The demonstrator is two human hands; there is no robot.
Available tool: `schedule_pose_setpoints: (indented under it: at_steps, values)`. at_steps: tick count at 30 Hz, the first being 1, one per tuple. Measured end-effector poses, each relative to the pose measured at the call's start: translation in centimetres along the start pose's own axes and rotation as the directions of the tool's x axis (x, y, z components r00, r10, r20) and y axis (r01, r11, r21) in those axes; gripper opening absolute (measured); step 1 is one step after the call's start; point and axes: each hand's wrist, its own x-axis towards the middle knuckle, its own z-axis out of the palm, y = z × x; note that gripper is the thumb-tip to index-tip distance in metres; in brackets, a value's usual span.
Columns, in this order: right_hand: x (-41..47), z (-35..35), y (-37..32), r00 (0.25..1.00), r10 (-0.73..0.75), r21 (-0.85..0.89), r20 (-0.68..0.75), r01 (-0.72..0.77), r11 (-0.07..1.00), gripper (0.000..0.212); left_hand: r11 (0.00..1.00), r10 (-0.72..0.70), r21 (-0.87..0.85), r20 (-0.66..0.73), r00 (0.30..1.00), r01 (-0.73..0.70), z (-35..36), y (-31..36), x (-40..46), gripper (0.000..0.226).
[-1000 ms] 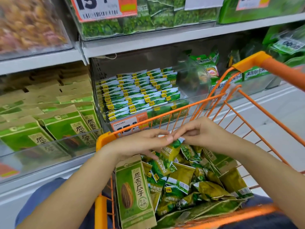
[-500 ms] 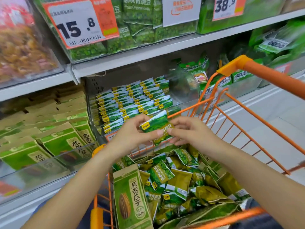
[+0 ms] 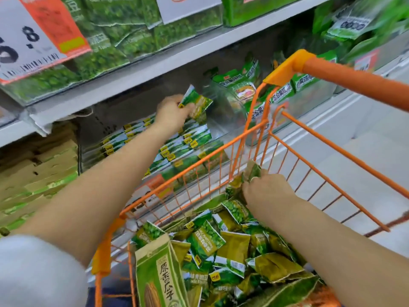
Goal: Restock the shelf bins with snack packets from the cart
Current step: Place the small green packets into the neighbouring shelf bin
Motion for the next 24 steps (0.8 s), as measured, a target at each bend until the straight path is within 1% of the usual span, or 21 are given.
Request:
schedule_pose_setpoints:
  at_steps: [2, 5, 8, 11, 14, 17, 18, 21, 23, 24]
  values:
    - [0.4, 0.2, 0.0, 1.0, 0.006, -0.01, 0.012, -0.006, 1.0, 0.023, 0.999, -0.034, 0.041, -0.02, 0.999, 0.034, 1.8, -0.6, 2.3, 0.024]
    - [0.4, 0.1, -0.2, 0.997, 0.015, -0.02, 0.07, -0.013, 1.0, 0.027, 0.985, -0.136, 0.106, -0.023, 0.99, 0.138, 3.7, -1.3, 4.1, 0.025]
    - [0.1, 0.1, -1.0, 0.987, -0.01, -0.069, 0.158, 0.021, 0.997, 0.036, 0.955, -0.209, 0.216, 0.0, 0.978, 0.204, 4.7, -1.9, 4.6, 0.038]
    - [0.0, 0.0, -1.1, 0.981, -0.013, -0.09, 0.193, 0.031, 0.995, 0.037, 0.927, -0.231, 0.302, -0.008, 0.973, 0.222, 5.0, -1.7, 5.0, 0.049]
    - [0.1, -0.1, -0.8, 0.981, -0.01, -0.088, 0.196, 0.028, 0.996, 0.035, 0.877, -0.281, 0.41, 0.013, 0.96, 0.251, 5.0, -0.8, 5.4, 0.046]
    - [-0.1, 0.0, -0.9, 0.981, -0.013, -0.083, 0.193, 0.029, 0.996, 0.037, 0.827, -0.238, 0.533, 0.047, 0.97, 0.177, 5.5, -0.1, 5.4, 0.029]
    - [-0.1, -0.1, -0.9, 0.982, -0.013, -0.092, 0.19, 0.031, 0.995, 0.037, 0.825, -0.228, 0.543, 0.064, 0.972, 0.157, 5.7, -0.1, 5.5, 0.029]
    - [0.0, -0.1, -0.9, 0.986, -0.013, -0.119, 0.166, 0.033, 0.992, 0.036, 0.838, -0.236, 0.526, 0.105, 0.966, 0.147, 5.4, -0.1, 5.2, 0.045]
    - [0.3, -0.1, -0.8, 0.991, -0.016, -0.11, 0.136, 0.031, 0.993, 0.037, 0.896, -0.177, 0.426, 0.074, 0.981, 0.13, 4.4, 0.4, 3.9, 0.05]
    - [0.4, -0.2, -0.7, 0.994, -0.015, -0.088, 0.109, 0.025, 0.996, 0.039, 0.933, -0.118, 0.346, 0.037, 0.992, 0.098, 3.8, 0.7, 2.9, 0.051]
